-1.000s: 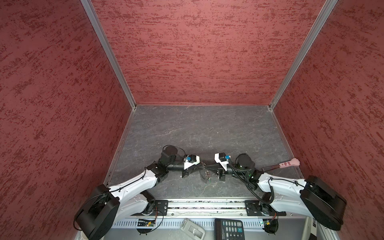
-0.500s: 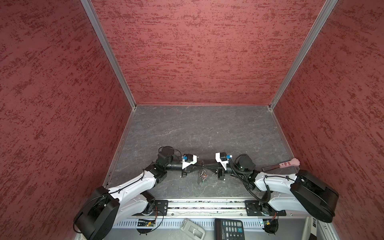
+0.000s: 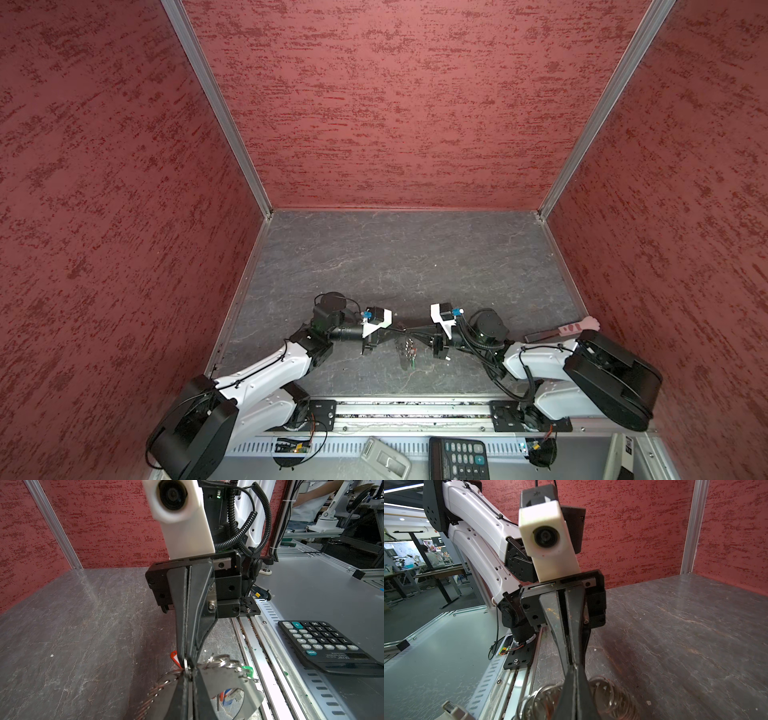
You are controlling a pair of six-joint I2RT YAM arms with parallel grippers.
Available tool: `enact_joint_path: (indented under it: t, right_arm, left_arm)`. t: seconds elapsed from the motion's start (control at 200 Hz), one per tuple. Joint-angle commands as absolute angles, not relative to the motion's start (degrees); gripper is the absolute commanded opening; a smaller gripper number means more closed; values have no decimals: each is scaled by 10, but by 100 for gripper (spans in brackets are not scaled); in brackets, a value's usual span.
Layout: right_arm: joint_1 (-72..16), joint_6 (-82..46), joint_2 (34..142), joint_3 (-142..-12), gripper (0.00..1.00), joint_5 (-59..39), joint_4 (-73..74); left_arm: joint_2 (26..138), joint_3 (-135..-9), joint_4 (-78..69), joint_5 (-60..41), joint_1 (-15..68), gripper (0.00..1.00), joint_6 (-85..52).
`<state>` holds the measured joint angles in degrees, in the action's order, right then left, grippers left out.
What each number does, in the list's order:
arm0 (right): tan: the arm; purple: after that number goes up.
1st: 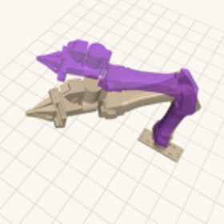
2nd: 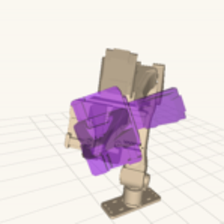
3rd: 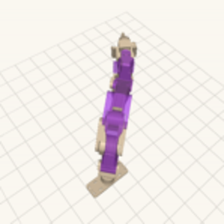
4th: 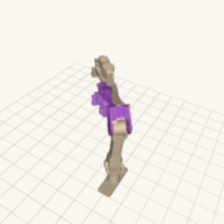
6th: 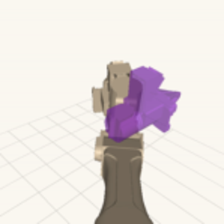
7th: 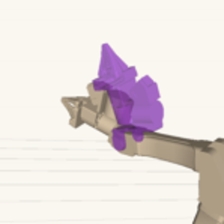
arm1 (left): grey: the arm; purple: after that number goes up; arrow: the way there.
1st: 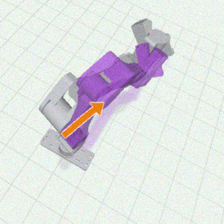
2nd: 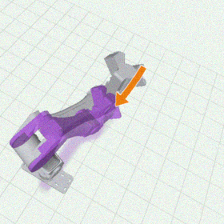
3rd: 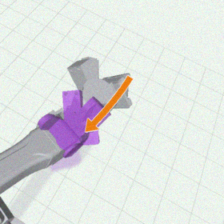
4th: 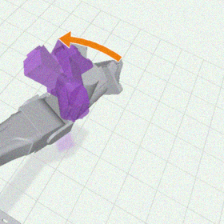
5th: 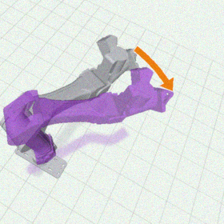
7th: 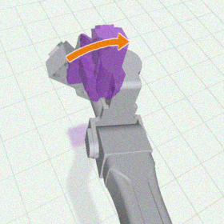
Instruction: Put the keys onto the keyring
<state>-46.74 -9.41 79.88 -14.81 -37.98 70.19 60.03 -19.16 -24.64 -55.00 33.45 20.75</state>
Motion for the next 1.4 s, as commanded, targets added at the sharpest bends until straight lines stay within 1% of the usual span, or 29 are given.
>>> enact_joint_path:
  t: [0.0, 0.115, 0.235, 0.326, 0.441, 0.551, 0.676, 0.932, 1.167, 1.282, 1.393]
  right_arm:
    - [-471, -108, 803, -147, 0, -392, 753]
    - [-471, -103, 795, -145, 0, -390, 739]
    - [-471, -73, 765, -151, 0, -395, 655]
    - [-469, -30, 715, -155, 8, -384, 547]
    - [-466, 17, 647, -165, 15, -361, 404]
    - [-464, 40, 612, -169, 17, -356, 333]
    - [-465, 40, 611, -170, 19, -361, 326]
    - [-464, 20, 658, -188, 19, -391, 372]
    - [-465, 25, 685, -206, 17, -400, 365]
    - [-465, 26, 691, -209, 12, -406, 360]
    - [-465, 28, 695, -211, 4, -410, 355]
  left_arm:
    - [607, -192, -253, -557, 336, 2, 205]
    - [606, -196, -246, -552, 336, 0, 208]
    - [605, -200, -231, -539, 336, 0, 214]
    - [602, -202, -217, -533, 336, 0, 221]
    - [604, -208, -201, -528, 341, 0, 231]
    - [606, -213, -188, -526, 344, 0, 238]
    - [606, -214, -182, -525, 346, 0, 243]
    - [613, -222, -156, -515, 359, 0, 262]
    - [627, -233, -133, -509, 367, 0, 276]
    - [627, -233, -133, -511, 367, 0, 276]
    - [629, -232, -134, -510, 367, 0, 275]
